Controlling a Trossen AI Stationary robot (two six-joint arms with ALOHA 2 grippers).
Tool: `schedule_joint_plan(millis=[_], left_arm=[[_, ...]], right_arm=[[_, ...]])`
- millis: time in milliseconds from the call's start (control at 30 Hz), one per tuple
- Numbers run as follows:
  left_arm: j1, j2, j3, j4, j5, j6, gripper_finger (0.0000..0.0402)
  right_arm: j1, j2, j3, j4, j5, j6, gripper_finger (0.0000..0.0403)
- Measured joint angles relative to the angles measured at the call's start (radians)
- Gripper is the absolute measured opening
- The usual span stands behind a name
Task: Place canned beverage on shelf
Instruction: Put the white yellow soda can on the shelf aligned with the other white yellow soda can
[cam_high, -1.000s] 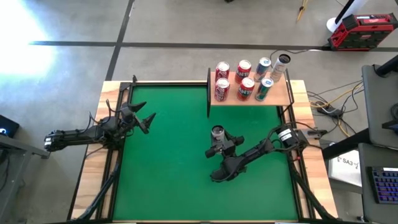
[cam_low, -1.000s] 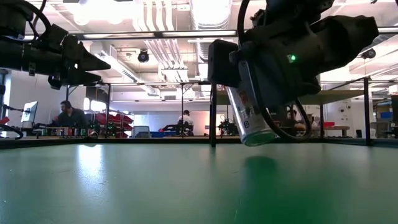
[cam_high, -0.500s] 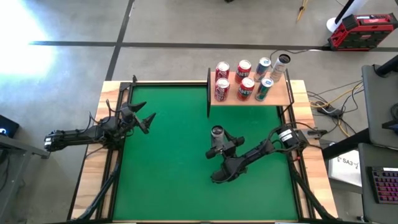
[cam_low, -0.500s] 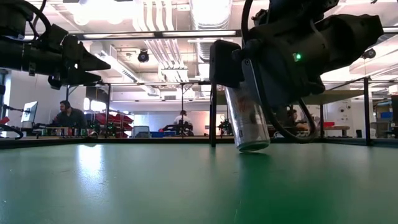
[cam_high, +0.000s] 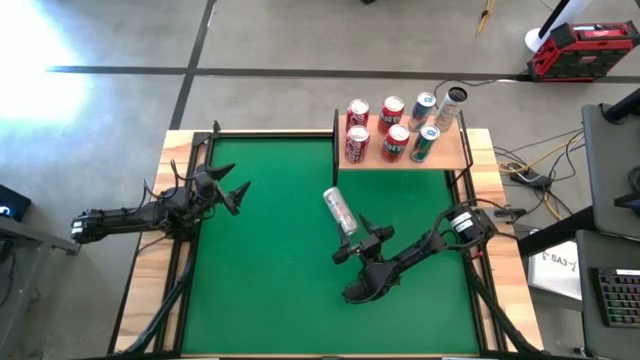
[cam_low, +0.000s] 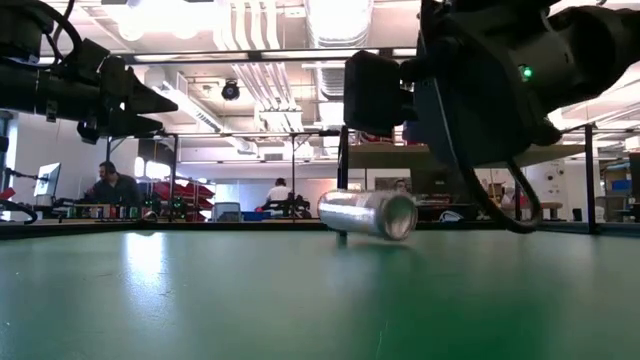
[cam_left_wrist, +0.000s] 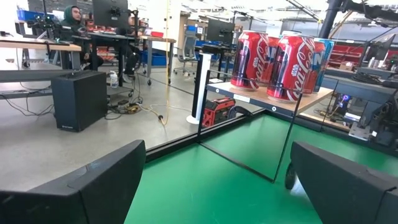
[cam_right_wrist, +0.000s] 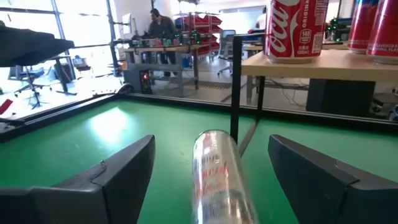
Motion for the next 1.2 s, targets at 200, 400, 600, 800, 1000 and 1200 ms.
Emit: schedule_joint_plan(millis=[200,400,600,800,1000,1200], left_arm=[[0.000,0.000,0.000,0.000,0.000,0.000,0.0386],[0.000,0.000,0.000,0.000,0.000,0.000,0.0386],[0.000,0.000,0.000,0.000,0.000,0.000,0.0386],[0.000,0.000,0.000,0.000,0.000,0.000,0.0386],[0.000,0.000,0.000,0.000,0.000,0.000,0.0386],[0.000,0.000,0.000,0.000,0.000,0.000,0.0386]], right_arm=[[-0.010,-0.024,0.000,-0.011,-0.003,-0.016,0.0302],[-0.052,-0.073,0.009,-0.005,-0.109,-0.051,0.0307],[-0.078,-0.153,0.056,0.008,-0.316,-0.097,0.0331],[-0.131,-0.245,0.135,0.036,-0.678,-0.235,0.0356],[-0.208,-0.271,0.169,0.120,-0.878,-0.399,0.0372],[-0.290,-0.234,0.170,0.186,-1.107,-0.512,0.0373]])
